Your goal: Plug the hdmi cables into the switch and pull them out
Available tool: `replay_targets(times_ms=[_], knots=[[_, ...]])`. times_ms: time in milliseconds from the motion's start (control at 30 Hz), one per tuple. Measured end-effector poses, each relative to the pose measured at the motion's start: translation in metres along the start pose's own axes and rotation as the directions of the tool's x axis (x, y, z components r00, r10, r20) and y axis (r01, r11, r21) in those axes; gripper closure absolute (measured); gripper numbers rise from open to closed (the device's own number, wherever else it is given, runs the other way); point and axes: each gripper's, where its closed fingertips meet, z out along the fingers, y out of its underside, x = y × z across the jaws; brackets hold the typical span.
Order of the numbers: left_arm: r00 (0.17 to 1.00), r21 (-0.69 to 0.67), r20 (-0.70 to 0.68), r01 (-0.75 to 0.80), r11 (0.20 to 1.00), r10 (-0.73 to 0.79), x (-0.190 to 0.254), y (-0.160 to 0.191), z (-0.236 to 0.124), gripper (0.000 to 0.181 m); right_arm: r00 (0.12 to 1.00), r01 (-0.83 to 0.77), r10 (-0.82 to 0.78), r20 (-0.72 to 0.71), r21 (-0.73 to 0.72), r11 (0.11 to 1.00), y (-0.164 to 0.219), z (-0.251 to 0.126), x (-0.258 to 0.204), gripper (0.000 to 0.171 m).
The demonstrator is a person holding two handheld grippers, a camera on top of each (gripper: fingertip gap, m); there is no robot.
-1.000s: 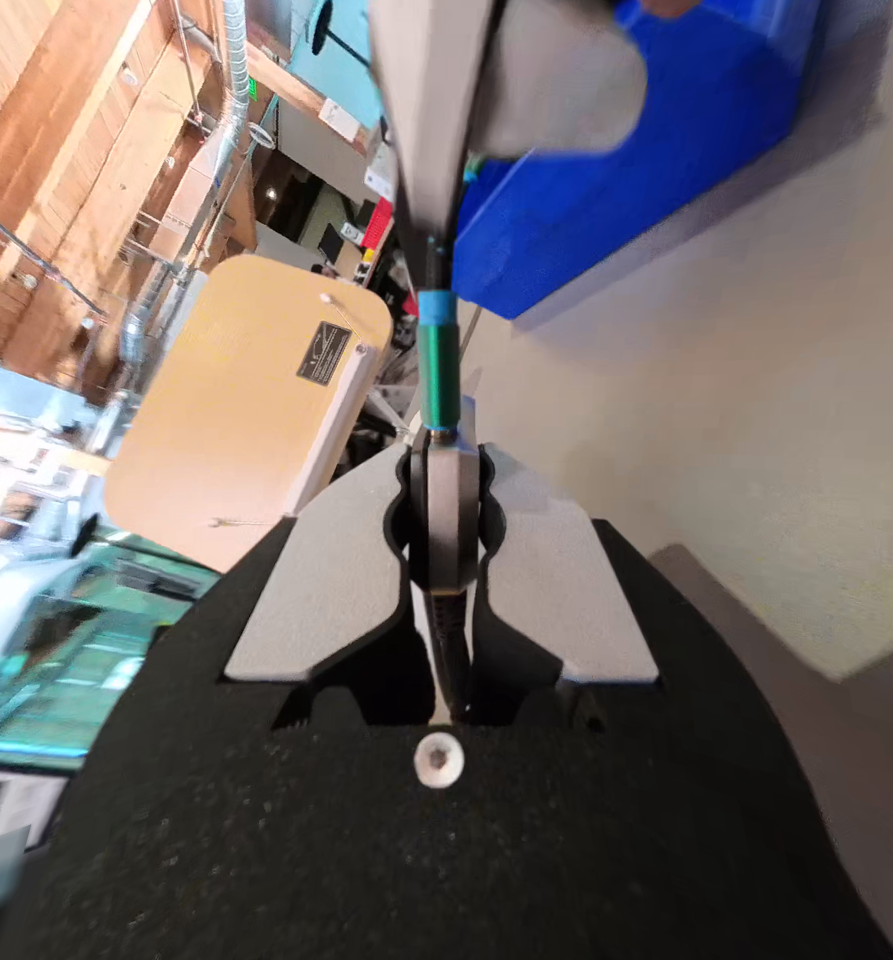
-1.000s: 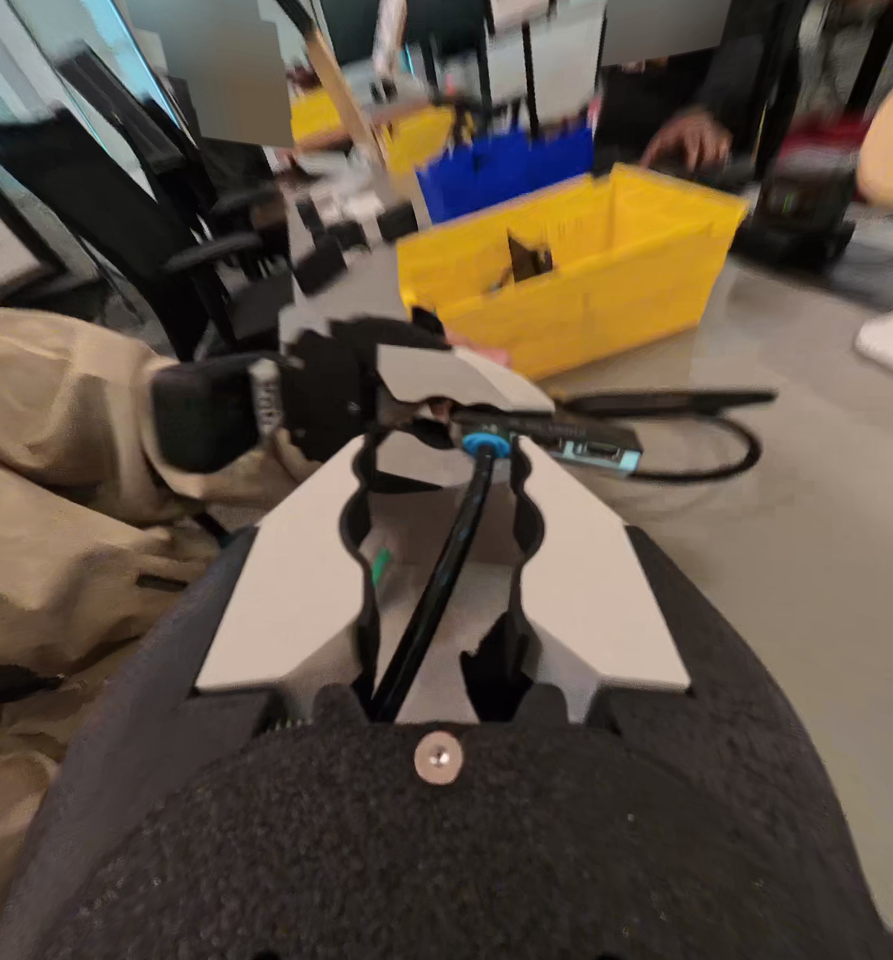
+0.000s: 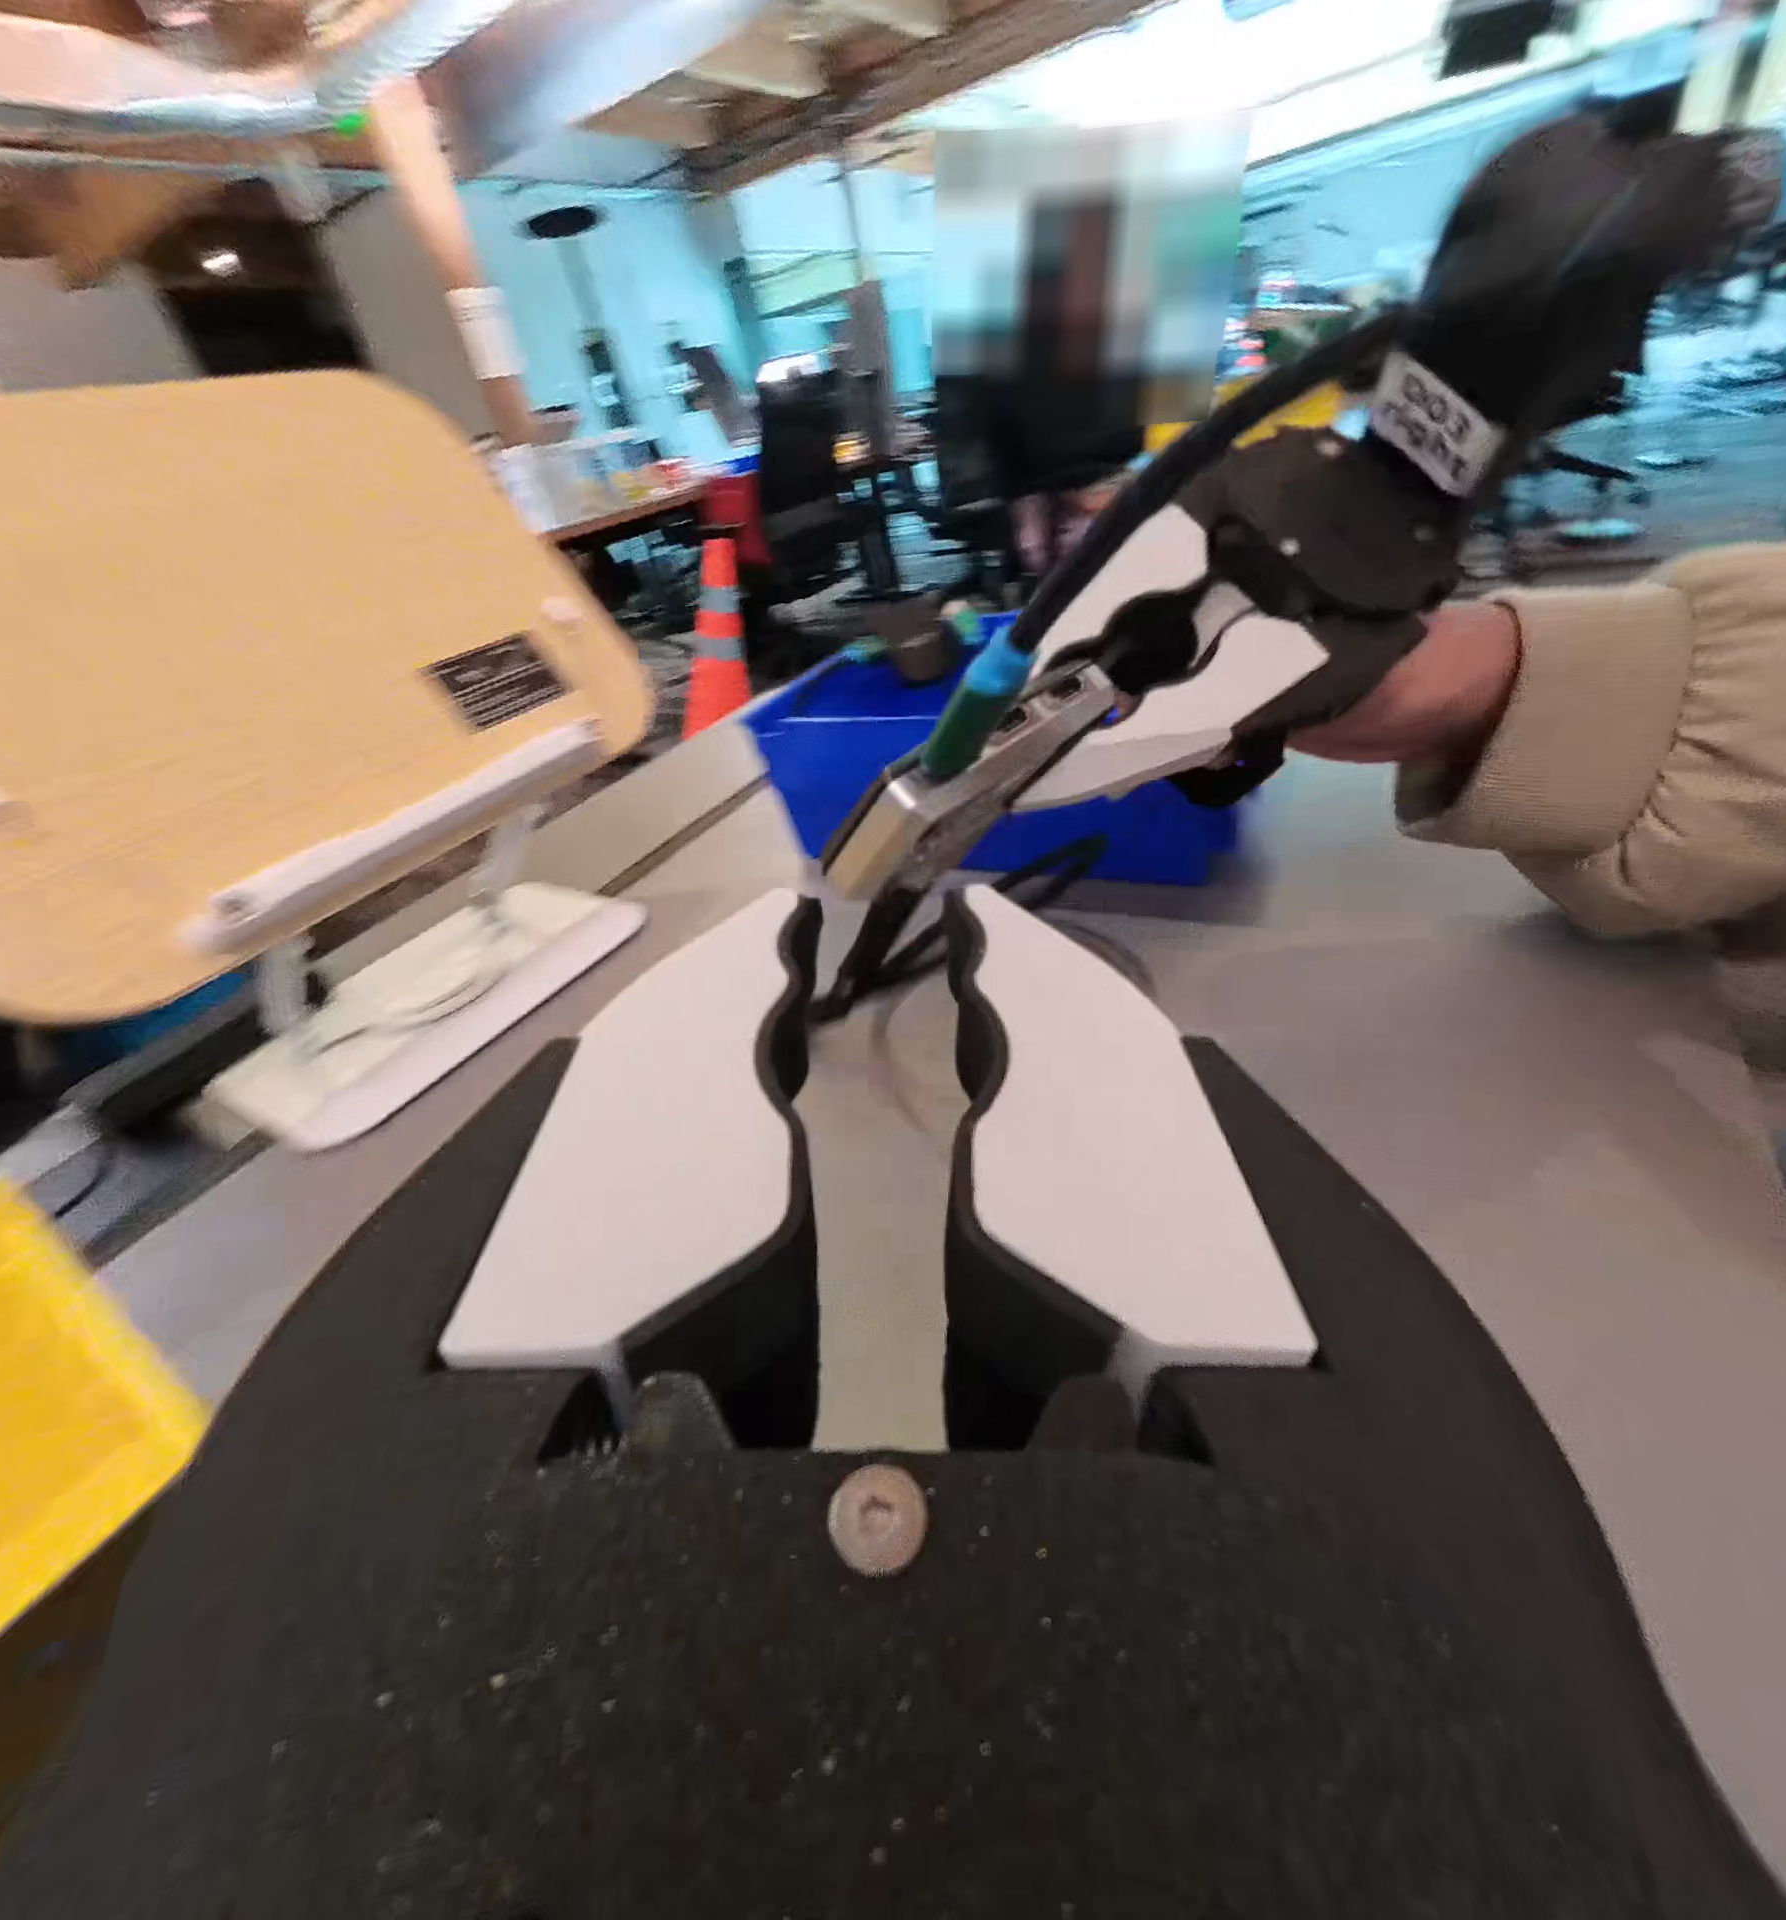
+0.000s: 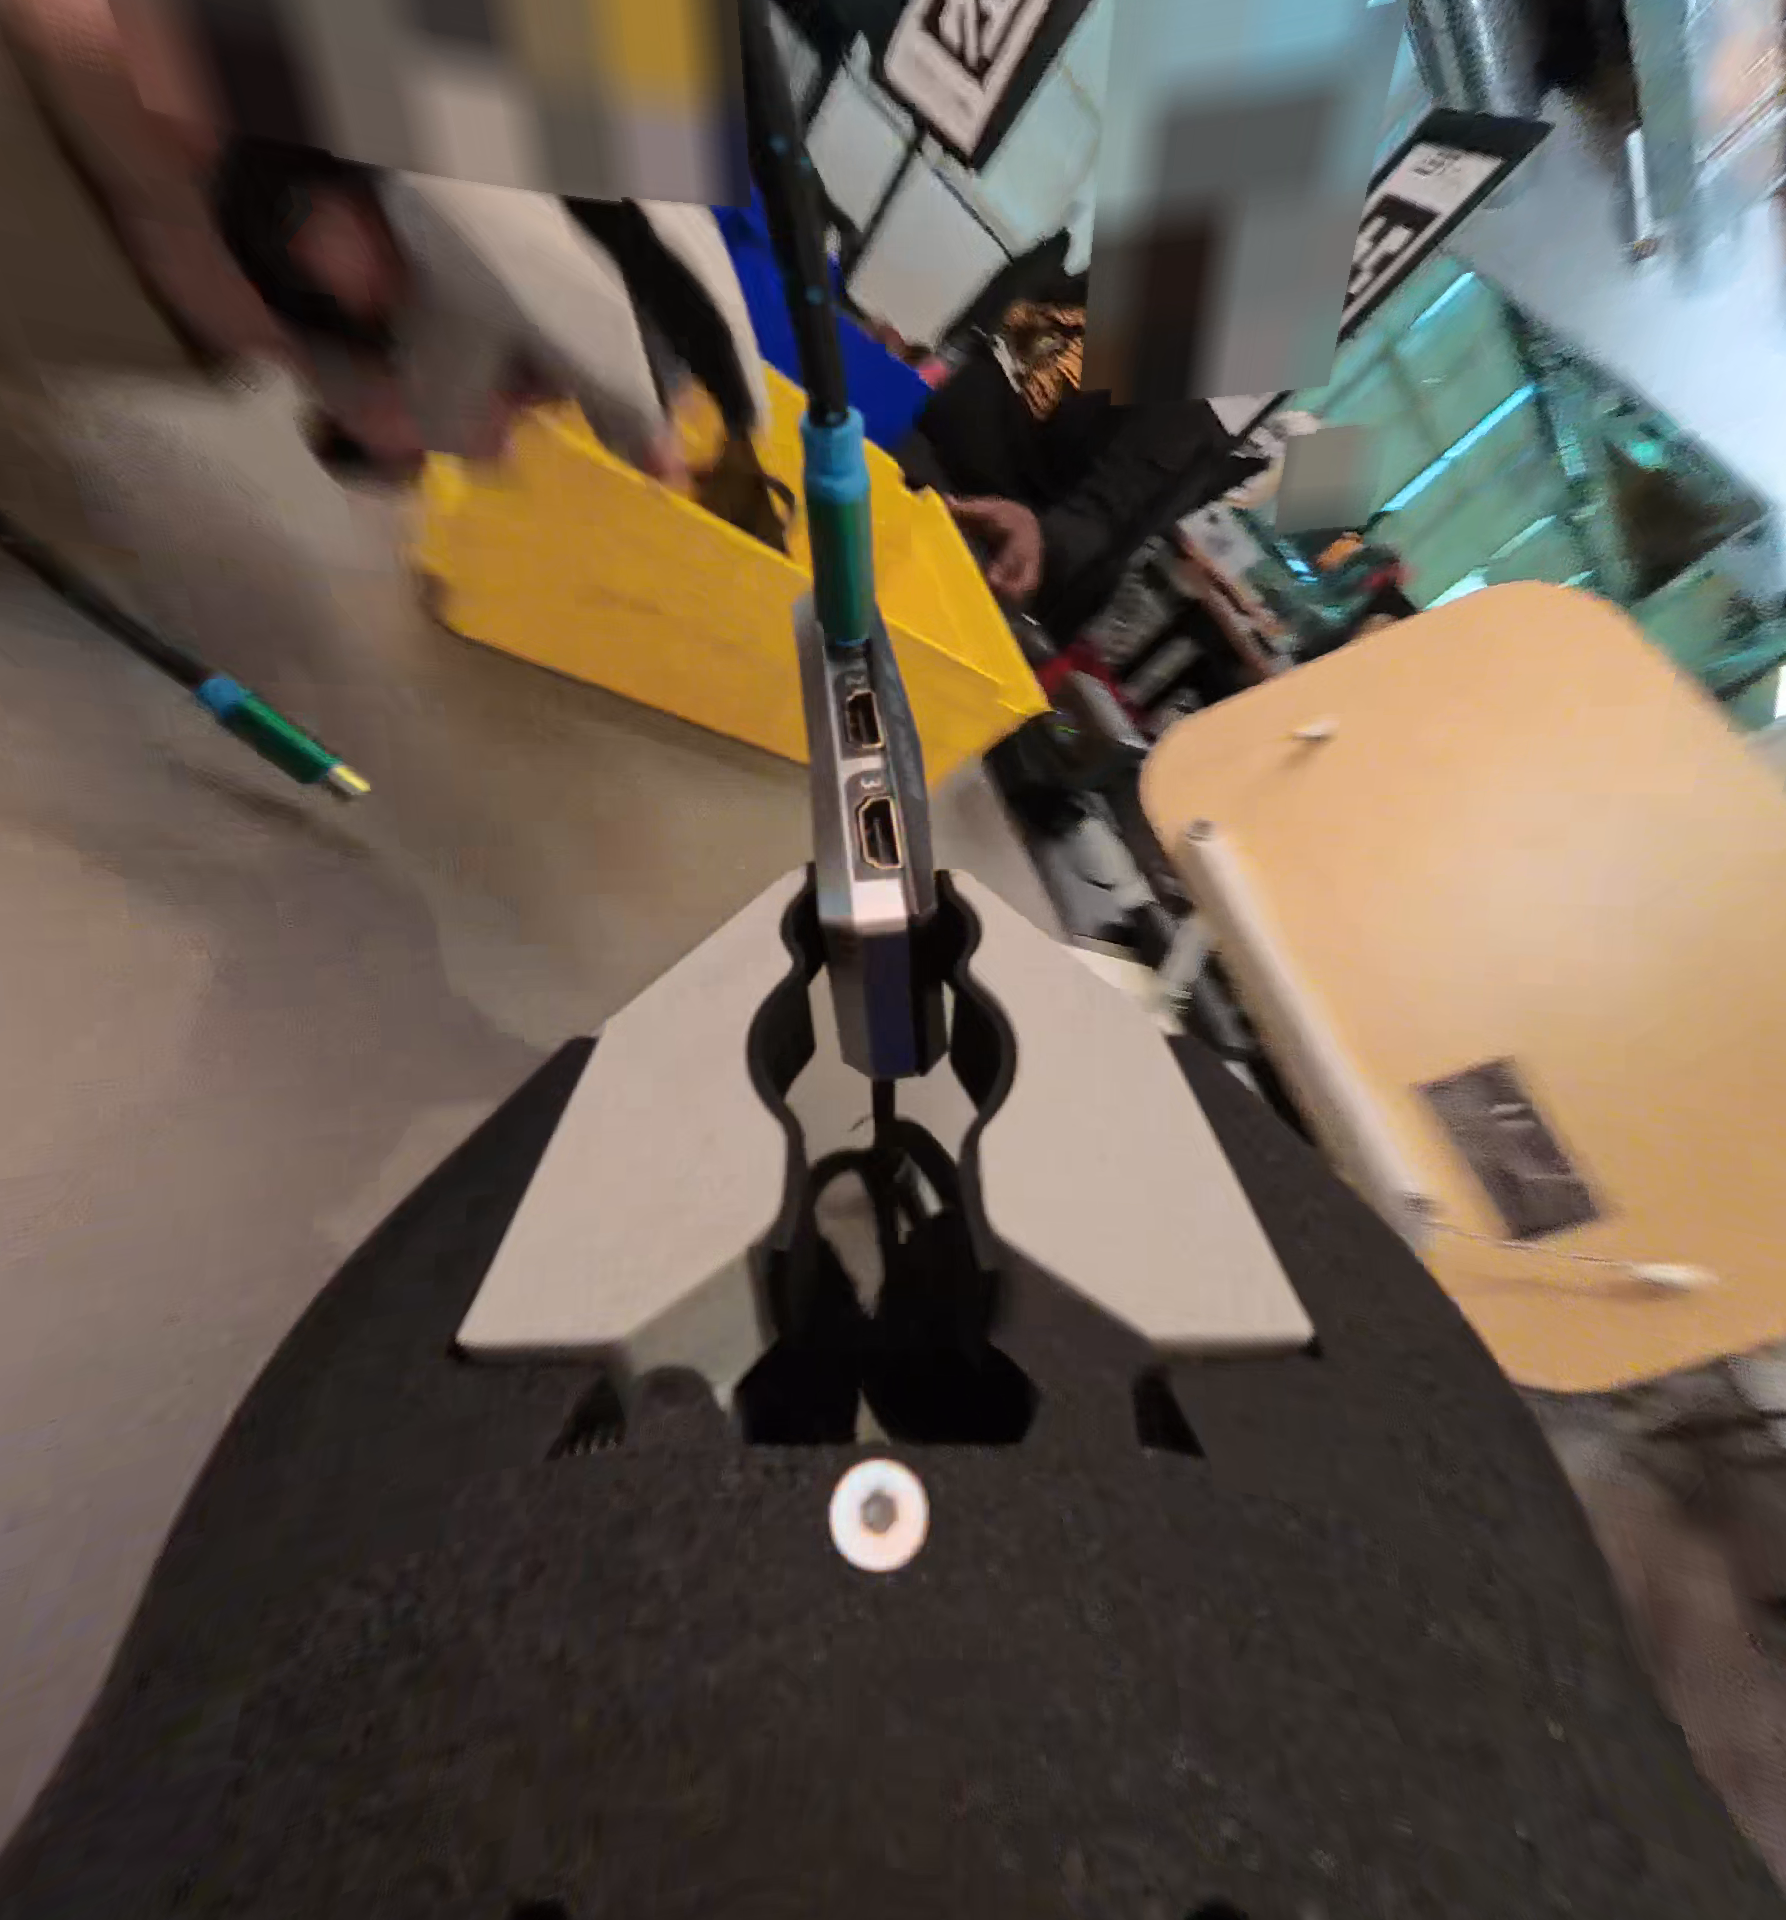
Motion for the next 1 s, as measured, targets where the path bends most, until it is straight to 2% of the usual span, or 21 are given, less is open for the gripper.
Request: replay_targets(times_ms=[67,167,267,333,400,500,567,700,767,833,900,1000], knots=[[0.993,0.011,0.103,0.062,0.998,-0.063,-0.019,-0.01,-0.029,0.158,0.982,0.188,-0.189,0.0,-0.076,0.979,0.018,0.021,0.019,0.153],[0.972,0.06,0.214,0.084,0.995,-0.095,-0.021,-0.018,-0.073,0.158,0.931,0.361,-0.339,0.135,-0.194,0.912,0.055,0.06,0.023,0.152],[0.927,0.03,0.37,0.054,0.998,-0.062,-0.012,-0.003,-0.116,0.158,0.913,0.391,-0.343,0.219,-0.239,0.889,0.082,0.086,0.02,0.152],[0.897,-0.016,0.434,0.098,0.995,-0.081,0.0,0.018,-0.14,0.158,0.911,0.384,-0.312,0.269,-0.284,0.878,0.096,0.093,0.009,0.153],[0.873,-0.064,0.469,0.181,0.981,-0.131,0.011,0.045,-0.159,0.158,0.912,0.373,-0.257,0.319,-0.391,0.841,0.116,0.092,-0.007,0.149],[0.835,-0.071,0.493,0.318,0.945,-0.244,0.019,0.068,-0.179,0.158,0.889,0.456,-0.346,0.299,-0.52,0.722,0.131,0.083,-0.015,0.144],[0.809,-0.039,0.511,0.36,0.932,-0.291,0.014,0.069,-0.188,0.158,0.889,0.456,-0.384,0.25,-0.554,0.697,0.135,0.077,-0.021,0.143],[0.781,-0.04,0.532,0.41,0.911,-0.327,0.005,0.081,-0.193,0.155,0.92,0.351,-0.385,0.079,-0.603,0.716,0.137,0.064,-0.028,0.14],[0.781,-0.024,0.51,0.431,0.902,-0.36,0.005,0.083,-0.187,0.153,0.943,0.282,-0.334,0.01,-0.558,0.78,0.122,0.059,-0.031,0.136],[0.781,-0.004,0.491,0.445,0.896,-0.386,0.002,0.08,-0.179,0.152,0.979,0.145,-0.195,-0.065,-0.45,0.881,0.096,0.051,-0.035,0.129],[0.78,-0.015,0.498,0.444,0.896,-0.378,-0.009,0.078,-0.173,0.152,0.998,-0.014,-0.005,-0.057,-0.329,0.944,0.069,0.038,-0.043,0.121],[0.761,-0.073,0.528,0.482,0.873,-0.376,-0.038,0.076,-0.161,0.152,0.955,-0.293,0.296,-0.018,-0.202,0.934,0.038,0.016,-0.054,0.113]])
